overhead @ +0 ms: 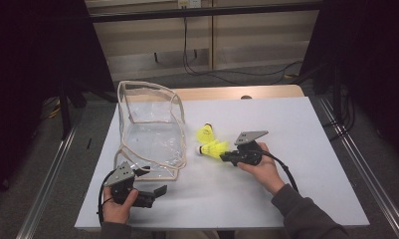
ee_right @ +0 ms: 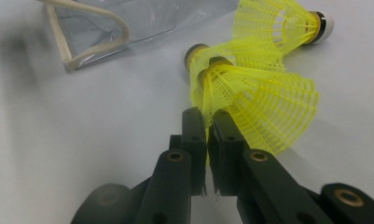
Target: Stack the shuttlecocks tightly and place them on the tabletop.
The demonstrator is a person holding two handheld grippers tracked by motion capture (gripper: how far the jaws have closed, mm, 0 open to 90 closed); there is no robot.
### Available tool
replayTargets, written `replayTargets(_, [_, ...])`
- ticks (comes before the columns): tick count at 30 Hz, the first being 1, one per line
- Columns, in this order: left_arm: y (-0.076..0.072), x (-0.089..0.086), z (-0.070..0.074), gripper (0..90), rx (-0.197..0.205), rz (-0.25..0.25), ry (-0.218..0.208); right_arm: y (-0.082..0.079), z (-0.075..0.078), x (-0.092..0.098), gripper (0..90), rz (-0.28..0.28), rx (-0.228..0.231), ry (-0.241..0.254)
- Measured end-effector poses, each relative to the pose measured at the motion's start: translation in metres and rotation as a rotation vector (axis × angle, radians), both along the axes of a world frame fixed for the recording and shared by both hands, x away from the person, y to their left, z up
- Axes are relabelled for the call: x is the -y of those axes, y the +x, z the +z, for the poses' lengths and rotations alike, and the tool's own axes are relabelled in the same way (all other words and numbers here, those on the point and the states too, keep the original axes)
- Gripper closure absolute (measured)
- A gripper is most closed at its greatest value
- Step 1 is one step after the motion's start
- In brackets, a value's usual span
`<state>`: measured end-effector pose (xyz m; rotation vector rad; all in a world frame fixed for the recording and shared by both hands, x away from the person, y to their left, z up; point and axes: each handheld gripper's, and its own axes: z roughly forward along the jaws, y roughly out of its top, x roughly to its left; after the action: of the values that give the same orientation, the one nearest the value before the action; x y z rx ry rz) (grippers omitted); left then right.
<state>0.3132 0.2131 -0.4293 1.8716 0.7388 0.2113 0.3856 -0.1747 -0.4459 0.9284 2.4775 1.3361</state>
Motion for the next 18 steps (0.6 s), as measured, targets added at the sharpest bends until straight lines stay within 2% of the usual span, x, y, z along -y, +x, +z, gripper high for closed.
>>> replayTargets(4, [0.0000,0.0002,-0.0001,2.9,-0.001,0.001,-0.001,-0.0019,0.0019,-0.0016,84.0,0.005,0.002,0.010])
replayTargets(12, [0.0002,0.0006,-0.0003,2.9,0.000,-0.004,-0.004,-0.0019,-0.0006,-0.0009,80.7,-0.002,-0.011,0.000])
replayTargets(18, [0.0003,0.0008,-0.0006,2.9,-0.001,-0.003,-0.004,-0.0016,-0.0007,0.0002,74.4,-0.018,-0.011,-0.004])
